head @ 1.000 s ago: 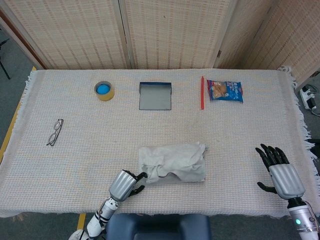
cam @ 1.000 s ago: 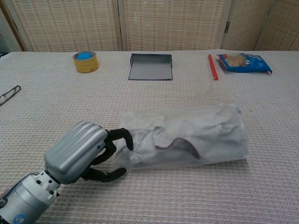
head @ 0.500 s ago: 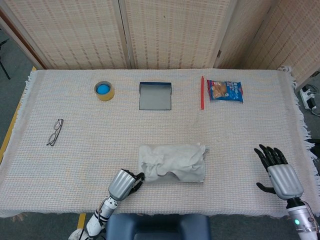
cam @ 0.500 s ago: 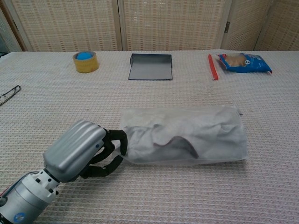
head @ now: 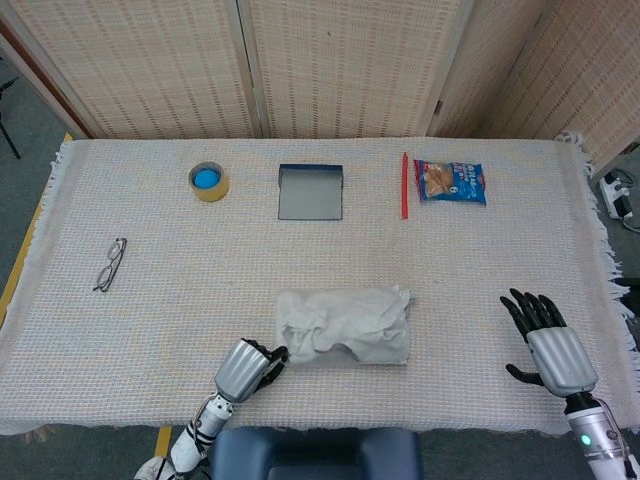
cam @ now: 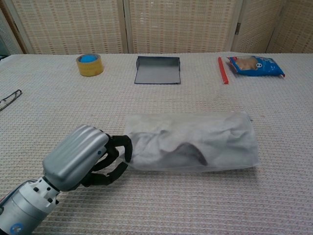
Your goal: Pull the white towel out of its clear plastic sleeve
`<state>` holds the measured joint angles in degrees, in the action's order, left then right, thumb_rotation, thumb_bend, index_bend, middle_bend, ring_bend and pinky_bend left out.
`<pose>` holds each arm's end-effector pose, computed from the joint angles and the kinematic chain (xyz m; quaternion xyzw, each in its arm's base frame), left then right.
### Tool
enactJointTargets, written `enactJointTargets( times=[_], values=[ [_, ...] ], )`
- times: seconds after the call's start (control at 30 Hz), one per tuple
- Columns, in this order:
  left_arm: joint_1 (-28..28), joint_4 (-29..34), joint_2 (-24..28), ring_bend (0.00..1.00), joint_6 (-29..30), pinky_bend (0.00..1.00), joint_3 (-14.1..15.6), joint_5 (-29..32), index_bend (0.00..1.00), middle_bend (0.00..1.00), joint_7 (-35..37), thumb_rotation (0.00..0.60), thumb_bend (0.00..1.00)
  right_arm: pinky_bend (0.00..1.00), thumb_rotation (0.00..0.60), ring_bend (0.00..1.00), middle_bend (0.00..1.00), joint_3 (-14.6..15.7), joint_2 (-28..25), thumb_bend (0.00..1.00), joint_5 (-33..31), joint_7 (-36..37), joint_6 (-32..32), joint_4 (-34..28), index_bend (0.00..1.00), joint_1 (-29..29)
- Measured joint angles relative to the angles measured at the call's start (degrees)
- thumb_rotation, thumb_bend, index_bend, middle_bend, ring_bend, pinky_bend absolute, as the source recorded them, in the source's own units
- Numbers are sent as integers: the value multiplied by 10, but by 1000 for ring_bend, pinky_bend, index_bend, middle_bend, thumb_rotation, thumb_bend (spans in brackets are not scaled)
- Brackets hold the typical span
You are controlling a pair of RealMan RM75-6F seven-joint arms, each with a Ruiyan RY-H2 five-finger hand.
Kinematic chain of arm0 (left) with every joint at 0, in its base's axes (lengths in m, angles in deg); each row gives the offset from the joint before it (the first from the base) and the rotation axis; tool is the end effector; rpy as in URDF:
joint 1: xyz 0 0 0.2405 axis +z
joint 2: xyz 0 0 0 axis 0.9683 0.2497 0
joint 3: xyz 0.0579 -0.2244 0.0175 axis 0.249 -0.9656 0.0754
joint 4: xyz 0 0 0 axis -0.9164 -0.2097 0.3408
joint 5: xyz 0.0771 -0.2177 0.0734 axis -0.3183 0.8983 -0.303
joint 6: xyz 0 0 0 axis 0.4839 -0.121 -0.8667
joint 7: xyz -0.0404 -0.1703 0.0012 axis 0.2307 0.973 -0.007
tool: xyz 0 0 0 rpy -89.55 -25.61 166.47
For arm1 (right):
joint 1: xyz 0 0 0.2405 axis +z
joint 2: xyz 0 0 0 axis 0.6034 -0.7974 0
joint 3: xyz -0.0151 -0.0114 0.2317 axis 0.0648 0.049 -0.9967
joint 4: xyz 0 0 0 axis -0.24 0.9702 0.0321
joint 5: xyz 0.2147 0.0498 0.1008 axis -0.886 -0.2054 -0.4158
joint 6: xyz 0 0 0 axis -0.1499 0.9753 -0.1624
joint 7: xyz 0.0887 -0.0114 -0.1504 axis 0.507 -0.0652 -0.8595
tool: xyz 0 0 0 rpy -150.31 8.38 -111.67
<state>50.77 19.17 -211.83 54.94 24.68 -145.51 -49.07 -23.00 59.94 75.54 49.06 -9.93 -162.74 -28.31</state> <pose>-0.1439 0.2406 -0.1418 -0.7016 -0.2463 -0.5659 0.3561 -0.2955 -0.2156 0.0774 0.6764 -0.3911 0.3229 0.5341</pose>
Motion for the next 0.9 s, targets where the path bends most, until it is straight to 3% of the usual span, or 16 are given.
enactJointTargets(
  times=[0.1,0.23,0.43,0.9],
  values=[
    [0,8,7,1000,1,1000,4,-3,744,1000,-5,600,699,0,600,0,0,-6,29,130,3,30,-13,31,17,14],
    [-2,17,14,1000,-3,1000,4,-3,745,1000,-14,600,698,0,600,0,0,-9,69,214,16,92,-42,75,176,42],
    [-7,28,22,1000,-4,1000,0,-2,746,1000,-18,600,694,0,600,0,0,-16,144,265,42,175,-97,152,234,109],
    [-11,45,40,1000,-2,1000,-6,1,747,1000,-21,600,691,0,600,0,0,-63,223,286,-17,172,-175,203,332,186]
  ],
)
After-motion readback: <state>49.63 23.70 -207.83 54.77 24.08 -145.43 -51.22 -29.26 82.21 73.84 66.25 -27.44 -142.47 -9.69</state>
